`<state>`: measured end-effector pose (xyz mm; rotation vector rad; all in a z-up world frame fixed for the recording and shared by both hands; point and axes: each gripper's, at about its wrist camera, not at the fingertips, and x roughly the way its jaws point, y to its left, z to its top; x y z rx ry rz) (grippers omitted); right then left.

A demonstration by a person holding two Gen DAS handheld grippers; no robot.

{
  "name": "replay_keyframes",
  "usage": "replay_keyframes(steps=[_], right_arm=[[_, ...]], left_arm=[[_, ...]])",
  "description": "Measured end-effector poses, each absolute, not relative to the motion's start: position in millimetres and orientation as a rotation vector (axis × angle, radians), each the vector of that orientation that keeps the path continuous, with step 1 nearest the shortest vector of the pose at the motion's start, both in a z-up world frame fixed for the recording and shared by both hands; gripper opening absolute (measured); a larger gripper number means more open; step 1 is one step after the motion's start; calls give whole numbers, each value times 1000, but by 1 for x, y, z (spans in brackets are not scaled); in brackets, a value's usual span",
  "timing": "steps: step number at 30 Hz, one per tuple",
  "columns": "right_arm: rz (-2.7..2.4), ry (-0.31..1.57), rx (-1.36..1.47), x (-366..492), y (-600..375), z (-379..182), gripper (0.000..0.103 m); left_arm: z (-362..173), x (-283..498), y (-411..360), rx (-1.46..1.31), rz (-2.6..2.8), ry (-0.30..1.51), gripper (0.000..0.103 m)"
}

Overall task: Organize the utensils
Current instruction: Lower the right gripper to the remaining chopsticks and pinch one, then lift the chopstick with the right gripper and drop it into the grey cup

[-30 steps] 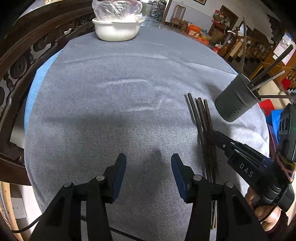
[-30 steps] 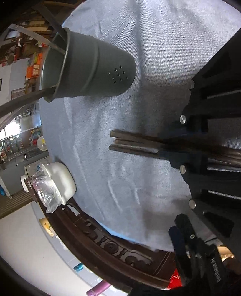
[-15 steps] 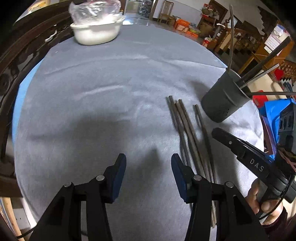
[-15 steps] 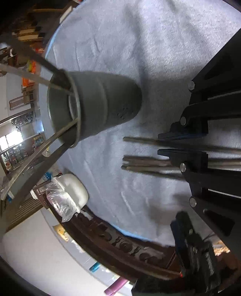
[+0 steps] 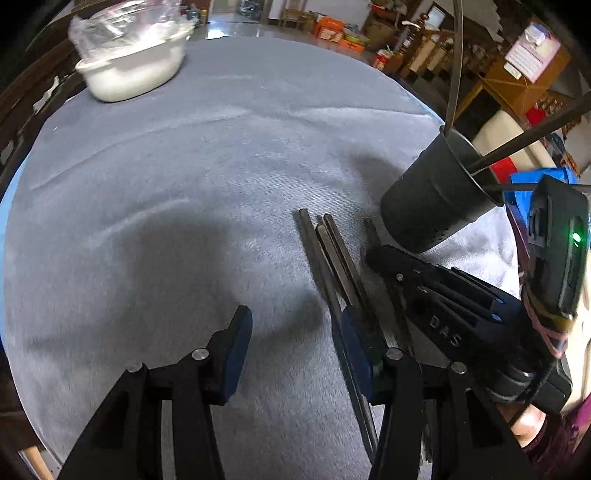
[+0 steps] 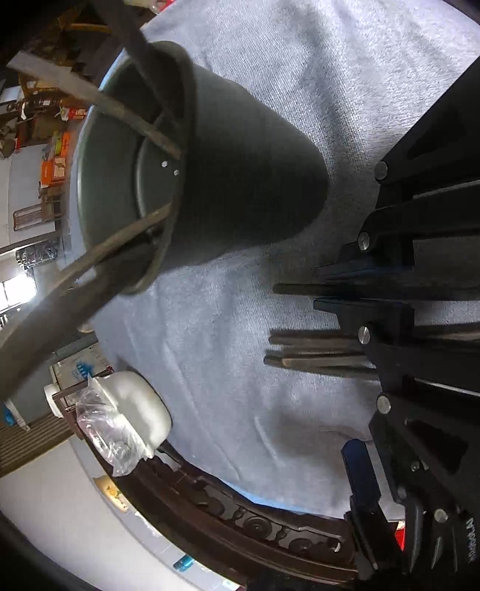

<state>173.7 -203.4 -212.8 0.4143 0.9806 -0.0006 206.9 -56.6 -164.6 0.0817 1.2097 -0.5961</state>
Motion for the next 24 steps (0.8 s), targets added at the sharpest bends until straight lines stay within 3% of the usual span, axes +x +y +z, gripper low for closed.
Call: replay_keyframes(steps=[24], right_arm=[[87,943,562,145,-238,-220,9]], left_arm=[[-180,233,-89,223,-620,1284,51]])
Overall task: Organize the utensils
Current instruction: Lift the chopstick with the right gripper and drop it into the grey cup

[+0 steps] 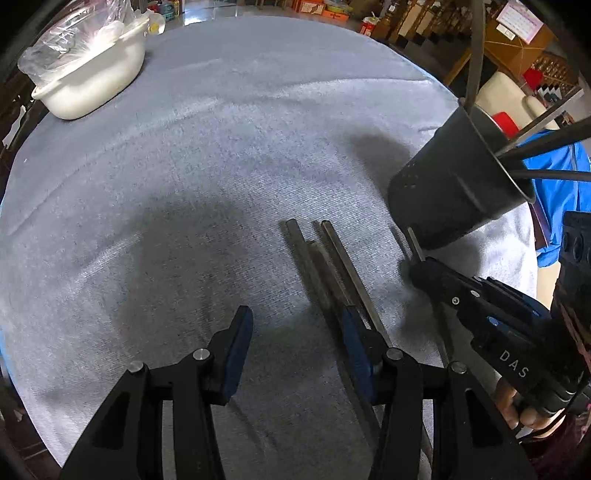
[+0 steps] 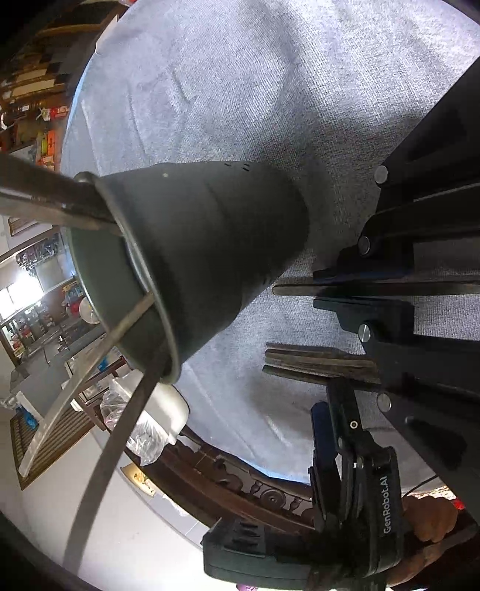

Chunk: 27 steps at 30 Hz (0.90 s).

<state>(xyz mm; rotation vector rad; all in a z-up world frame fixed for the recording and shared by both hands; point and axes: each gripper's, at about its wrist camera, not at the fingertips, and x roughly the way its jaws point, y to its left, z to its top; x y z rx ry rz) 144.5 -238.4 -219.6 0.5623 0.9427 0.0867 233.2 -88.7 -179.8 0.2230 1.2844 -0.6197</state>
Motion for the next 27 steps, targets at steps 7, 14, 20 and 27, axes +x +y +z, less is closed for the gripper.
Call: replay_keyframes(steps=[7,14,20,27], right_arm=[[79,969,571,152,-238,-220,9],[36,950,556,157,-234,-220,11],[16,917,473,156,-227,-216,7],[96,758,509,126,-243,-178,7]], left_arm=[[-177,244,-96,223,-608,1285,51],[-176,266,-97,169,-588,1281,29],[-178,261,-104,174,-561,1250,9],[-149,236,-86,107,-544,1160,7]])
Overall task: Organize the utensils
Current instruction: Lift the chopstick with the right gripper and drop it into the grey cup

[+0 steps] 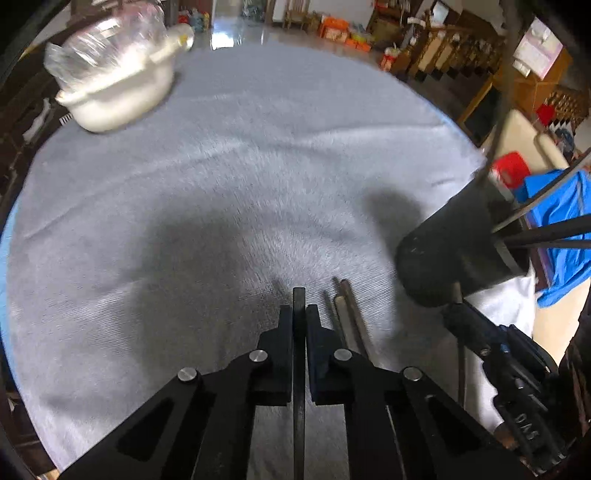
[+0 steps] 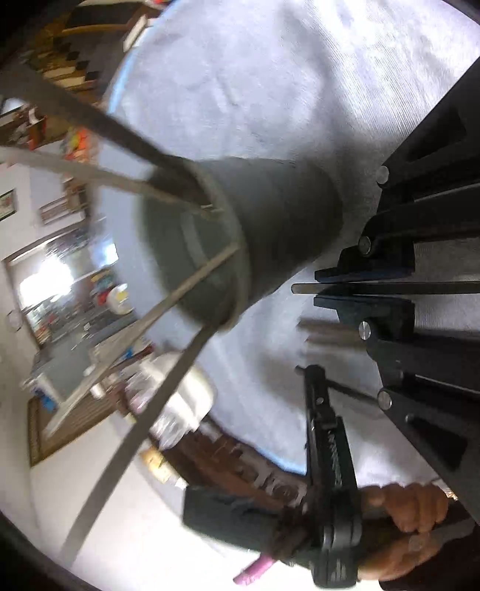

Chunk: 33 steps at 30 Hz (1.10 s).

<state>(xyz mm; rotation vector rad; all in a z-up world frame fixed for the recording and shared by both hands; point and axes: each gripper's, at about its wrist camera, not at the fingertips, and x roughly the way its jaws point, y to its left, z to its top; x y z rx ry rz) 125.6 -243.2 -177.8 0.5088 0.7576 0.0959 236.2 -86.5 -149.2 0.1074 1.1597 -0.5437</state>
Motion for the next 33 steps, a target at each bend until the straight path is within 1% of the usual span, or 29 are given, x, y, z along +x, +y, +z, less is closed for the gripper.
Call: replay_keyframes(steps=[6,10,13,18,20,22,23,24,25,26,28,30,31,33], right_arm=[[139,648,525,96,-250,-138,7],[146,616,500,83,-247,-120,7],[126,644,474,79,-247,-120,7],[134,783,538,83,-252,-142,9],[117,826,520,94,-250,-151,12],[121,866,492,103,-241,-157,17],[131,883,473,109,-235,-161,27],[132,893,458,113,-232,-163,46],[130,899,441,118,-227,-165,60],[125,877,424,120,-223,-166,67],[101,867,359,123,-217,-168,62],[82,912,304,133,-209,-176,31],[76,916,291,136,-208,-178,31],[49,936,247,141,-204,-184,28]], left_arm=[[-95,211,-69,75,-549,1023,7],[-65,188,-61,54,-555,926,7],[-53,180,-54,41,-549,904,7],[-32,162,-31,-26,-538,840,7],[-28,157,-24,-45,-542,817,7],[-25,149,-18,-56,-548,788,7],[-24,146,-16,-56,-548,776,7],[-22,142,-13,-57,-547,760,7],[-20,139,-10,-59,-545,748,7],[-18,136,-6,-61,-543,734,7],[-16,131,2,-67,-540,715,7],[-15,129,9,-77,-542,707,7],[-15,128,12,-82,-545,704,7],[-15,127,16,-88,-550,699,7]])
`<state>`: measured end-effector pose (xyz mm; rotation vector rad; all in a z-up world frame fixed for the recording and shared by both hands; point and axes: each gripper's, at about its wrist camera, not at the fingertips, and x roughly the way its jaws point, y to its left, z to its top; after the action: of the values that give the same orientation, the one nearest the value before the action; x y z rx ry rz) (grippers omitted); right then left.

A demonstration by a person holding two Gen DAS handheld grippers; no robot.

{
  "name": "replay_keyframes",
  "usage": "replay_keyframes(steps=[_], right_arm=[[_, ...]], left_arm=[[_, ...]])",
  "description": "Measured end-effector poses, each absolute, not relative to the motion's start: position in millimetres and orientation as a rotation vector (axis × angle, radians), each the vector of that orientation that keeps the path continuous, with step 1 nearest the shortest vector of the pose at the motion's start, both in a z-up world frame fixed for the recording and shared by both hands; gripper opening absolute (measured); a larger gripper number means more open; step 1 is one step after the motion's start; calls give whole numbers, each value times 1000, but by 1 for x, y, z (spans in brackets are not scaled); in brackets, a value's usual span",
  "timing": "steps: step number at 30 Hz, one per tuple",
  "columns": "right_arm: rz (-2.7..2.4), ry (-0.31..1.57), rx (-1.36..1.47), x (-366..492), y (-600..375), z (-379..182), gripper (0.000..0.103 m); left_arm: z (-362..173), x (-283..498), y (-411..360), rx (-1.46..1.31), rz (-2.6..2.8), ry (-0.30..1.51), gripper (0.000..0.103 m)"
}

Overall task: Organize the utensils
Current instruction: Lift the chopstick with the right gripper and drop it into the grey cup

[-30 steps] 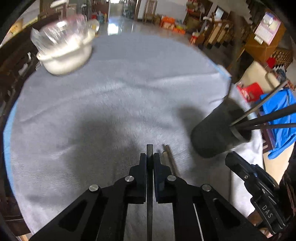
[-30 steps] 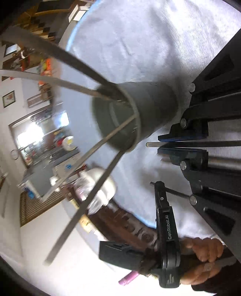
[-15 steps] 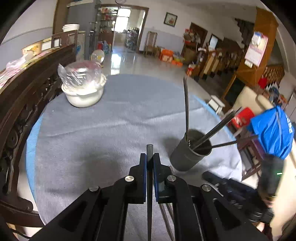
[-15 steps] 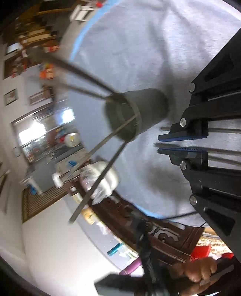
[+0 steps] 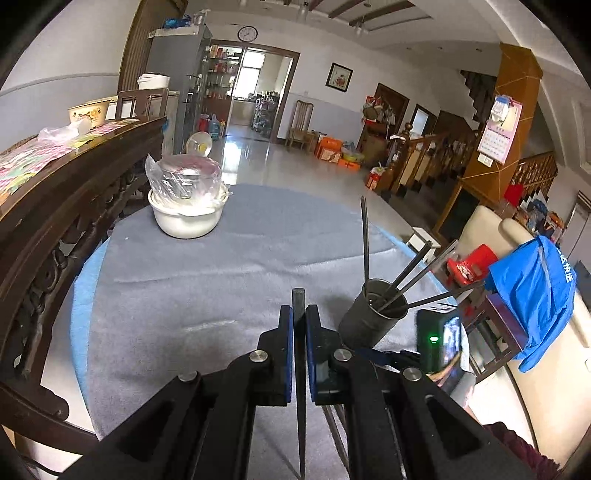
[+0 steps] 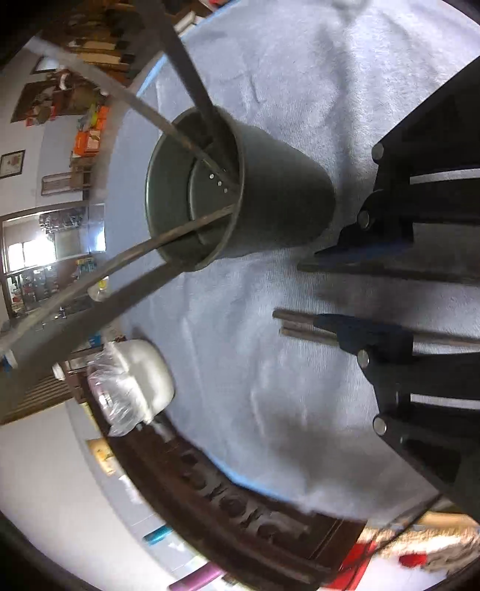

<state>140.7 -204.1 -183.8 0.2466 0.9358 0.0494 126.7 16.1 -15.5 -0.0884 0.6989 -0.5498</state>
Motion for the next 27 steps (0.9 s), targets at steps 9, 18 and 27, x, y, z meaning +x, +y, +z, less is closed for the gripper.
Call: replay_keyframes(steps=[9,18,27], right_arm=[[2,1050,226,171,-205,-207,27],[19,960,245,150,-215,-186,6],[72,707,342,83,-242,-115,6]], left_arm=[[-18,127,16,-92,-571,693,7],[-15,120,11,-78,-562,685,7],[-1,107,4,-74,-545,653,7]])
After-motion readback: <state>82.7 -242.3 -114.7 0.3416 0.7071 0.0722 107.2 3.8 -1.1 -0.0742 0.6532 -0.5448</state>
